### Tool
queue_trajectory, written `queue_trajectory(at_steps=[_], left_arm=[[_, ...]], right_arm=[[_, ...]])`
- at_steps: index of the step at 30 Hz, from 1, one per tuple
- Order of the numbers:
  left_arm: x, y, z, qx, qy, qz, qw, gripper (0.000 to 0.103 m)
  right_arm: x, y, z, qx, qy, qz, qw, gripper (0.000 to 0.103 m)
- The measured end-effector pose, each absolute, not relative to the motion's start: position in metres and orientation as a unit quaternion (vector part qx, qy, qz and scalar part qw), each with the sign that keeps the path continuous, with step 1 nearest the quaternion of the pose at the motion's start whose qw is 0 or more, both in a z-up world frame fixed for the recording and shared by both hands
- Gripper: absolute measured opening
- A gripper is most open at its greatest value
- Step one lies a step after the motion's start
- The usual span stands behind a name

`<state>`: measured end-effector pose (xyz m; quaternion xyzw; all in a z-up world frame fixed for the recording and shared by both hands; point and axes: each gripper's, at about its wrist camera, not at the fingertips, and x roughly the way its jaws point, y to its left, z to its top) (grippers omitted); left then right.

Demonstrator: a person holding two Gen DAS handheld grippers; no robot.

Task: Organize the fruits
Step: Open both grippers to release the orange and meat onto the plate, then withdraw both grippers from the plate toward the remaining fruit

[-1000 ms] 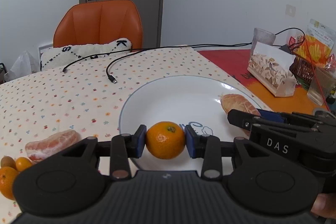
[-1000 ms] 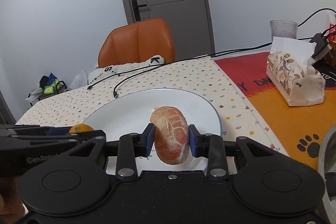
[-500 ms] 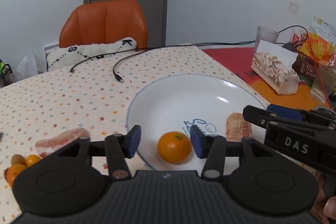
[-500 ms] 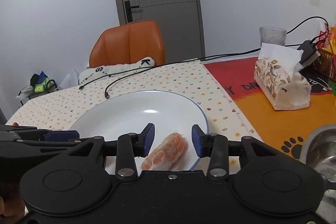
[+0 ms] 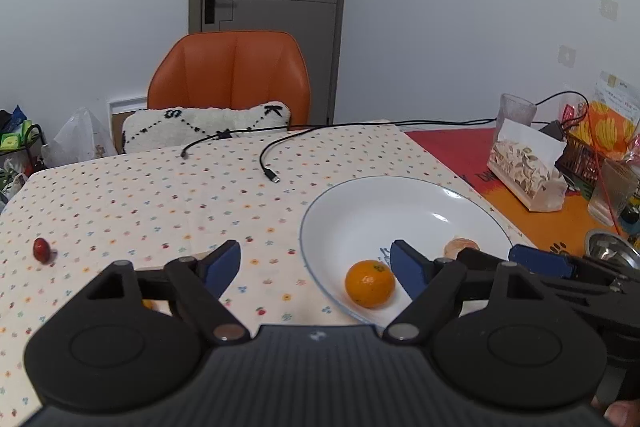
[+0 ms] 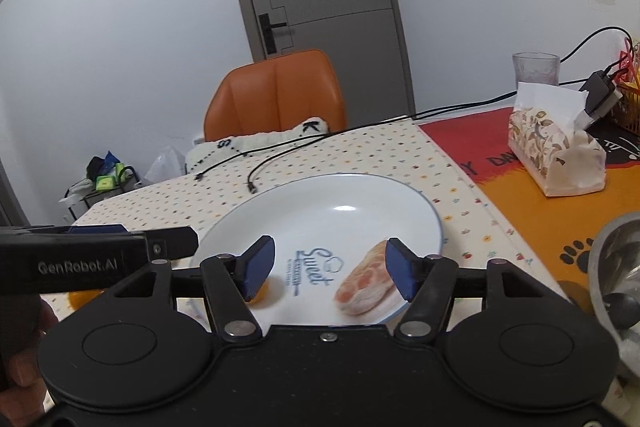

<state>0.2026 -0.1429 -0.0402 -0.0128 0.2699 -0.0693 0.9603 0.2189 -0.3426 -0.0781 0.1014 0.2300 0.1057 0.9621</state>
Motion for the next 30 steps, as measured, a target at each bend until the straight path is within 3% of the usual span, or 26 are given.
queue_trajectory(at_steps=[3, 13, 17, 30], left_arm=[[0.196, -0.133, -0.042, -0.028, 0.271, -0.057, 0.960, 0.081], [0.175, -0.098, -0.037, -0.069, 0.254, -0.020, 0.965, 0.091], [0.167, -0.088, -0.033, -0.077, 0.252, -0.015, 0.965, 0.097], [0.139, -0.050, -0.026, -0.083, 0.253, 0.003, 0.964, 0.097]], right_arm=[[0.214, -0.340, -0.078, 0.111, 0.232, 0.107, 0.960, 0.065], [0.195, -0.330, -0.074, 0.126, 0.216, 0.122, 0.960, 0.103], [0.189, -0.322, -0.071, 0.120, 0.209, 0.129, 0.962, 0.103], [0.174, -0.296, -0.063, 0.113, 0.203, 0.173, 0.957, 0.103]])
